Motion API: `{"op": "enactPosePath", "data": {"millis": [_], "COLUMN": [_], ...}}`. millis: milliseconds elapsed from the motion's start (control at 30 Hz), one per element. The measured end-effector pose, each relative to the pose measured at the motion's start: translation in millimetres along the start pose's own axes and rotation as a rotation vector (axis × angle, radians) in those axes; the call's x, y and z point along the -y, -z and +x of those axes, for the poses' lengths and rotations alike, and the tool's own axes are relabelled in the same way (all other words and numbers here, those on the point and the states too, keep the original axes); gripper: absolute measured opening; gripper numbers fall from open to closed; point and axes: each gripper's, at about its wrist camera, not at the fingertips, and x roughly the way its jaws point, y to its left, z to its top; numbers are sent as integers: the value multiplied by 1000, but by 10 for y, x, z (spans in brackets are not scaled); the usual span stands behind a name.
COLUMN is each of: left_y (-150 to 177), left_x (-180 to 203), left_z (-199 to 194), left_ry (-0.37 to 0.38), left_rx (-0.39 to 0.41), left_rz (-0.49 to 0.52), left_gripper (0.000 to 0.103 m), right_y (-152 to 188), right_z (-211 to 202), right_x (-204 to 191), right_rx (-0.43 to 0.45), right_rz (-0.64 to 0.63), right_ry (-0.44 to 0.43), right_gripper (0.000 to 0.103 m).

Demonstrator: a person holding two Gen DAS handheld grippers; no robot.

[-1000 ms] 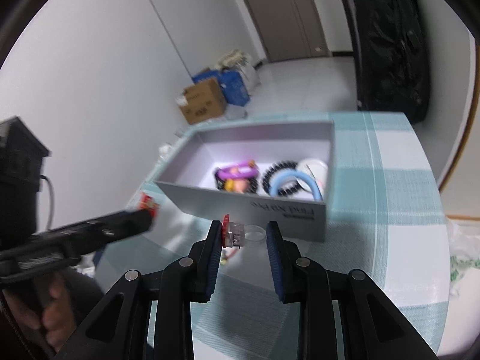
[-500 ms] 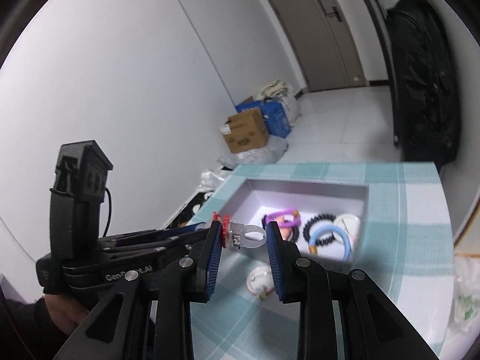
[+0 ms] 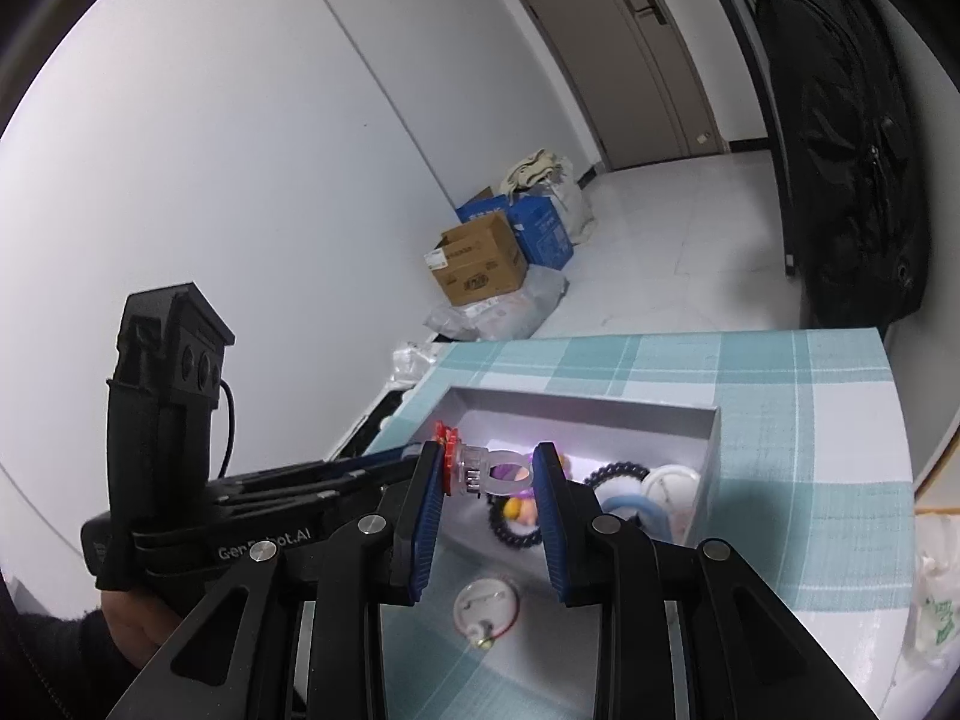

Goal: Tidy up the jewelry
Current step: 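Lower both pacifiers into the silver box and open both grippers, then lift both grippers out of the box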

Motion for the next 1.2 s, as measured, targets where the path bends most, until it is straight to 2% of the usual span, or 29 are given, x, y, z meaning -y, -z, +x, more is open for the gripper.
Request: {"op": "enactPosePath", "data": {"millis": [567,733,833,867,900,933,967,1000,1067,1200], "left_y": [-110,-116,-130,-139,-140,-140,-134,-127,-119,-93], "left_x": [-66,-33,-34,-36,-37,-40,-30,-23,5,80], "left_z": [207,230,252,258,256,257,253,241,202,107], "left_ry": [7,55,85,105,105,99,116,125,140,158], "left_rx": [-43,-57,-87,-93,-96,-101,-98,-92,-81,-53], "left_rz": [-39,-32,-67,-76,-82,-86,-82,-81,-68,-25], "left_gripper": [24,24,25,26,29,37,40,42,54,55], "right_y": [-48,-46,-52,-58,-63,-64,-64,-65,-75,-90], "right_z": [181,215,183,174,158,142,128,111,74,17], "right_x": [321,390,387,379,368,362,364,372,393,425], "right_rx": [-51,-68,-51,-45,-39,-31,-22,-13,3,20], "right_rz": [96,129,130,126,120,115,116,120,130,149], "right_ry": [37,52,50,47,52,58,58,58,59,64], "right_gripper": [29,30,31,32,40,45,54,56,56,63]}}
